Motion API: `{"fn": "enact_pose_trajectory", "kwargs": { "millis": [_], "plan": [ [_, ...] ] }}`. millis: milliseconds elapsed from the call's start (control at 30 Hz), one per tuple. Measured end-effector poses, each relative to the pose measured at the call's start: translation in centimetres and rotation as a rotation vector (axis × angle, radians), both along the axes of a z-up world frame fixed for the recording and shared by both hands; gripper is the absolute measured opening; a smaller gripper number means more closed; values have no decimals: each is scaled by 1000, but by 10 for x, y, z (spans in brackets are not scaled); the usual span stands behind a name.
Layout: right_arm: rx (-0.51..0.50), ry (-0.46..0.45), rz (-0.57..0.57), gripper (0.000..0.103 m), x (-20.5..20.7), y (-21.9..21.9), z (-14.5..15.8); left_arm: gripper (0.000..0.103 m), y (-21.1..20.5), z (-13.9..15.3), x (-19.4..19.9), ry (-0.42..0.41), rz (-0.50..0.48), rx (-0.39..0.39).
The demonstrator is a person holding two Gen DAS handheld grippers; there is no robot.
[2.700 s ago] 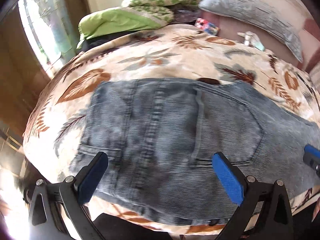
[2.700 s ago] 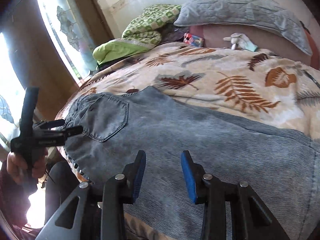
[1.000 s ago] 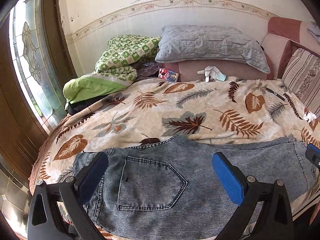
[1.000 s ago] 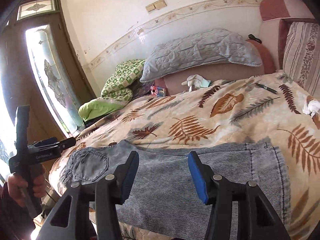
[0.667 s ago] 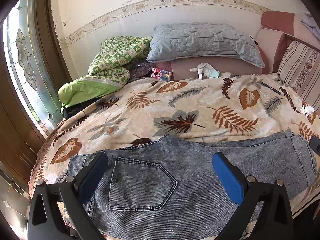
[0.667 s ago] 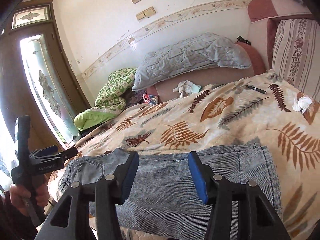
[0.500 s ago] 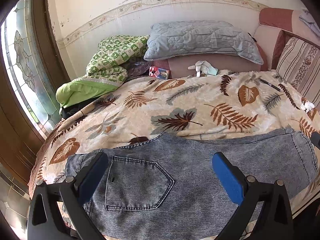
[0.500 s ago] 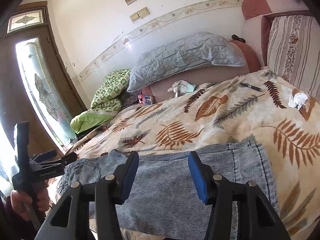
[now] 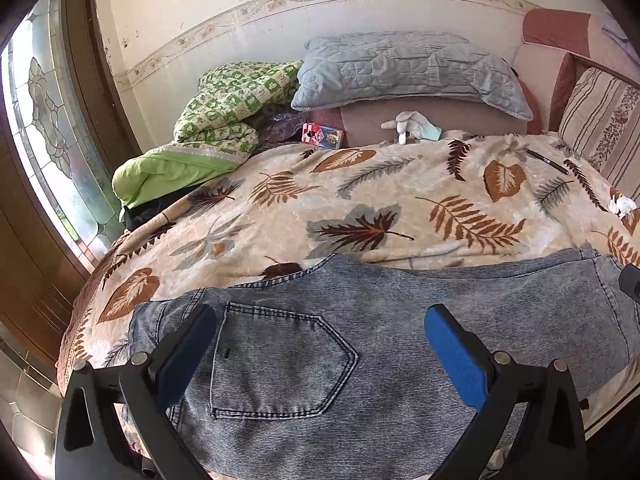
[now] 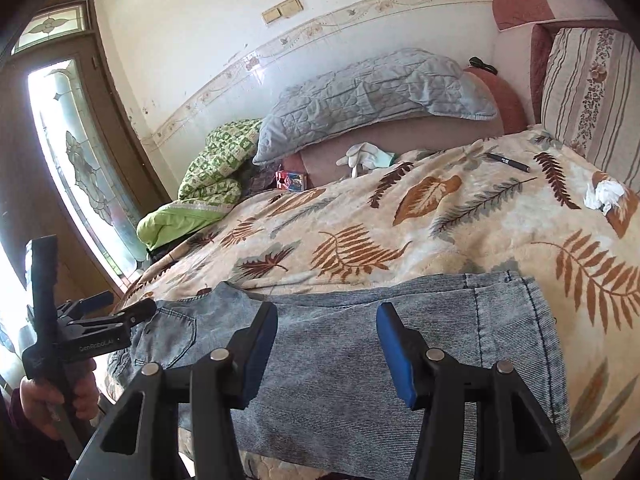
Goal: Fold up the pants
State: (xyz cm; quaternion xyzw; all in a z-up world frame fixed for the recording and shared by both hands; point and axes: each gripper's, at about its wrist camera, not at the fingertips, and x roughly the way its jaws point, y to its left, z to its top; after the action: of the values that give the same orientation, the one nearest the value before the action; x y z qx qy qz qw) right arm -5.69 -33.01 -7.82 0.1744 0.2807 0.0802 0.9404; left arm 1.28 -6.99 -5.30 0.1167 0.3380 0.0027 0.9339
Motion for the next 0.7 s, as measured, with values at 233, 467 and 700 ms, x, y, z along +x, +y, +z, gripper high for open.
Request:
{"fn": "enact_pose_trajectory", "kwargs": {
  "millis": [233, 467, 700],
  "plan": [
    [-40, 130, -36, 55, 18, 2, -20, 103, 25, 0, 1, -20, 61, 10],
    [28, 430, -227, 55, 41, -38, -71, 103, 48, 6, 0, -48, 112, 9],
    [116, 374, -221, 55, 32, -50, -64, 103, 54, 9, -2, -60, 121, 2]
  ]
}}
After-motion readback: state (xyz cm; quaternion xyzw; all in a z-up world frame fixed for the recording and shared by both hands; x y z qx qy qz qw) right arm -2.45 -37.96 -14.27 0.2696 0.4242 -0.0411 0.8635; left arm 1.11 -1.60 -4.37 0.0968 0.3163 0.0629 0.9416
